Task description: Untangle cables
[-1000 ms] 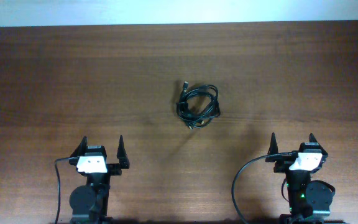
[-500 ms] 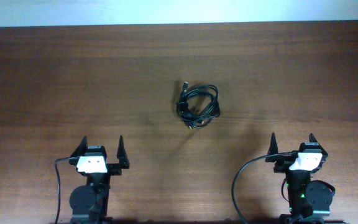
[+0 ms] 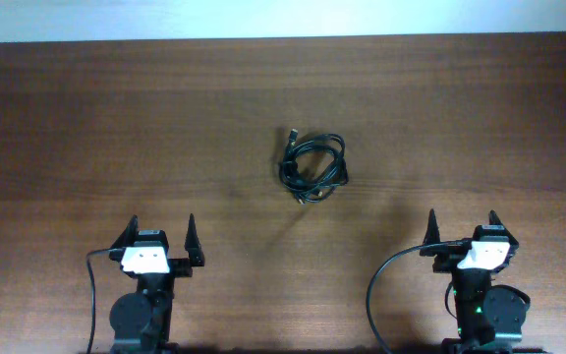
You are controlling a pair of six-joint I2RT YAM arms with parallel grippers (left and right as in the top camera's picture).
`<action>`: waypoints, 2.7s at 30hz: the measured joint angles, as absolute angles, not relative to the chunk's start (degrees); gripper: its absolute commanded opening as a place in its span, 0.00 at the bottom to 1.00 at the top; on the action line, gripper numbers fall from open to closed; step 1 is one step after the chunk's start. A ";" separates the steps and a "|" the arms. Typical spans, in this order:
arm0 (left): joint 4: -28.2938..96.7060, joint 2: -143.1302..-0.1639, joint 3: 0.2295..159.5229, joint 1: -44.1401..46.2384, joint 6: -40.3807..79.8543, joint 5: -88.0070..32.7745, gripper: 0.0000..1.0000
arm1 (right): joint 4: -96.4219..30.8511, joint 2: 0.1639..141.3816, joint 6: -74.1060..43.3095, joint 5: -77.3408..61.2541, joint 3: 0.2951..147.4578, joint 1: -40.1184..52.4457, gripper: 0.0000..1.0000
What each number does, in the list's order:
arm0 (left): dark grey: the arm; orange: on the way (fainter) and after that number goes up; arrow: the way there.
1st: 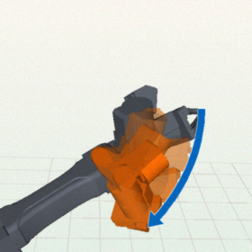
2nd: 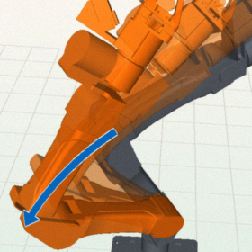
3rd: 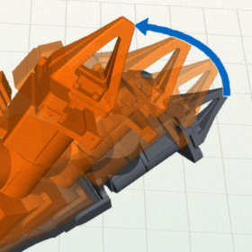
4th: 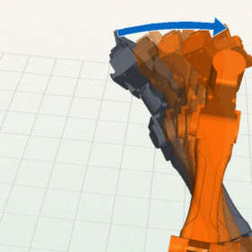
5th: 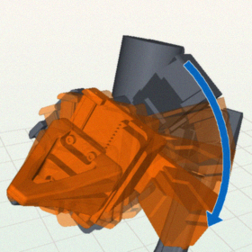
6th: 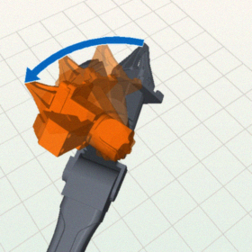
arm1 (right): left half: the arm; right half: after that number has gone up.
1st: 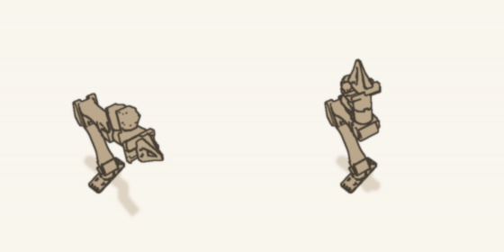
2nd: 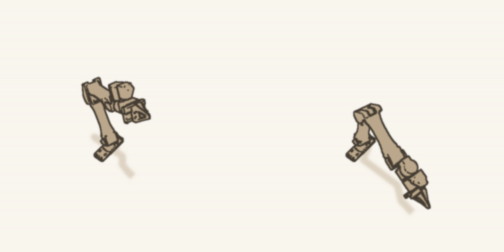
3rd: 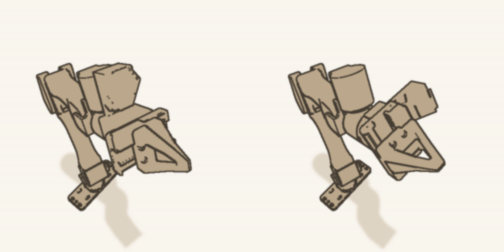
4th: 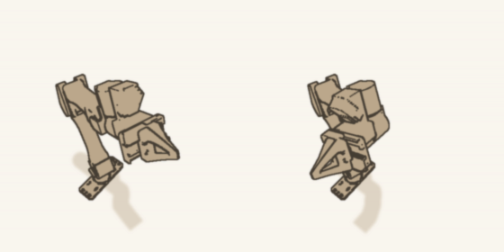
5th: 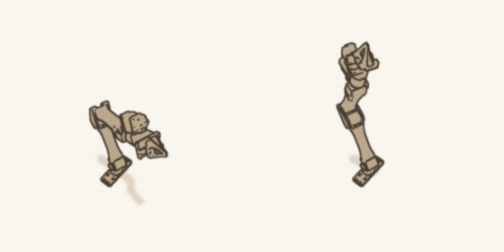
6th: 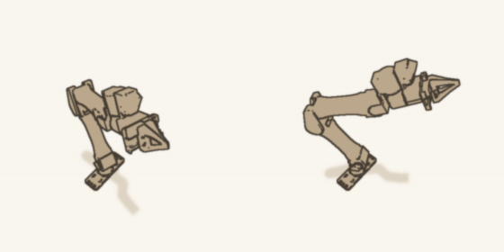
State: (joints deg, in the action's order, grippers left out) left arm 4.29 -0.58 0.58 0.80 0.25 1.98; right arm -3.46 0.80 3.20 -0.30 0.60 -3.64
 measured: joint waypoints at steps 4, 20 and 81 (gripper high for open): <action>4.29 -0.58 0.58 0.80 0.25 1.98 0.99 | -1.89 0.80 2.96 -1.17 0.60 -3.64 0.99; 23.40 -5.06 11.05 0.80 -0.62 1.83 0.99 | -3.14 0.93 -4.71 -8.67 2.61 -3.64 0.99; 39.68 -119.70 87.15 26.24 2.46 -2.76 0.00 | -77.21 56.53 -4.23 -10.35 85.41 -3.64 0.84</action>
